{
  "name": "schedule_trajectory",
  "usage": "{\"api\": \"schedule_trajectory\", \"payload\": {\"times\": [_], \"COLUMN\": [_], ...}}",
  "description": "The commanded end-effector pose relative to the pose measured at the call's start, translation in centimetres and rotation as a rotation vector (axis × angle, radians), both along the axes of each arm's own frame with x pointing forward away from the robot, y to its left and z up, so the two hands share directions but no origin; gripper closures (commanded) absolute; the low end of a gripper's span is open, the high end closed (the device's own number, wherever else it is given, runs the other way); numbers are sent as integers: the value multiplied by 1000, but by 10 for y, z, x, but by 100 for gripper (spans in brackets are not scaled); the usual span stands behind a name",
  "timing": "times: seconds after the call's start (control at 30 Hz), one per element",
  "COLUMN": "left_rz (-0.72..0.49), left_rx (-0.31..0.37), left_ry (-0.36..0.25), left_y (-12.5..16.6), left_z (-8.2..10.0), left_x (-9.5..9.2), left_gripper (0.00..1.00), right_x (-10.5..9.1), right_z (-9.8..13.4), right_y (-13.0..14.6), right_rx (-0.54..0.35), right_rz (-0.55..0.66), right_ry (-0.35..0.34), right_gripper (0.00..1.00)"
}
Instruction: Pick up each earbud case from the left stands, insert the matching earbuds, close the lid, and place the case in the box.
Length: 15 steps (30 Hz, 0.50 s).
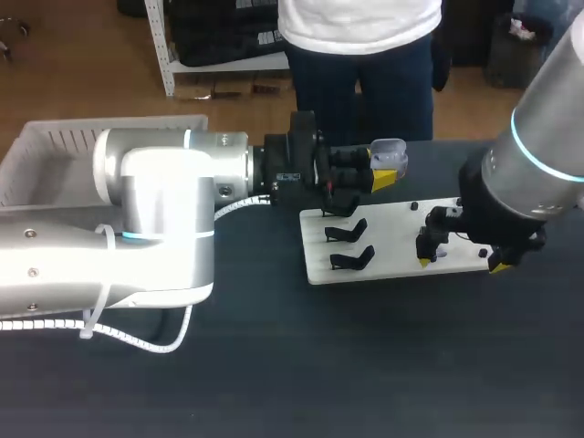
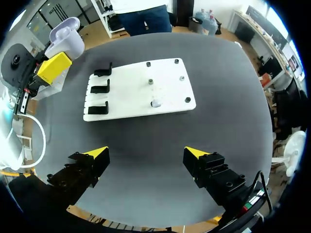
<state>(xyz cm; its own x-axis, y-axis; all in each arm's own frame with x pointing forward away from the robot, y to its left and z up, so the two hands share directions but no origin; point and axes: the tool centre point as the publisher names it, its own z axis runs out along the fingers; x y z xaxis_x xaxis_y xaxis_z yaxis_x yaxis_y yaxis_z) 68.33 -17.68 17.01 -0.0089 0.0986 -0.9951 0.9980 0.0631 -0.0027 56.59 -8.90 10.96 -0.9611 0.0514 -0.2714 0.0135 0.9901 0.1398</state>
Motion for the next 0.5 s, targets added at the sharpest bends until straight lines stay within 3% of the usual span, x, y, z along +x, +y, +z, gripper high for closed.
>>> {"api": "schedule_trajectory", "payload": {"times": [0.03, 0.17, 0.5], "left_rz": [7, 7, 7], "left_rx": [-9, -9, -9], "left_ry": [-6, -6, -6], "left_y": [0, 0, 0], "left_z": [-2, -2, -2], "left_x": [-1, -1, -1], "left_gripper": [100, 100, 100], "right_x": [10, 19, 43], "right_z": [-19, -28, -54], "right_y": [-1, -3, -6], "right_rx": [42, 91, 121], "right_rz": [43, 78, 141], "right_ry": [-17, -9, -7], "right_gripper": [0, 0, 2]}}
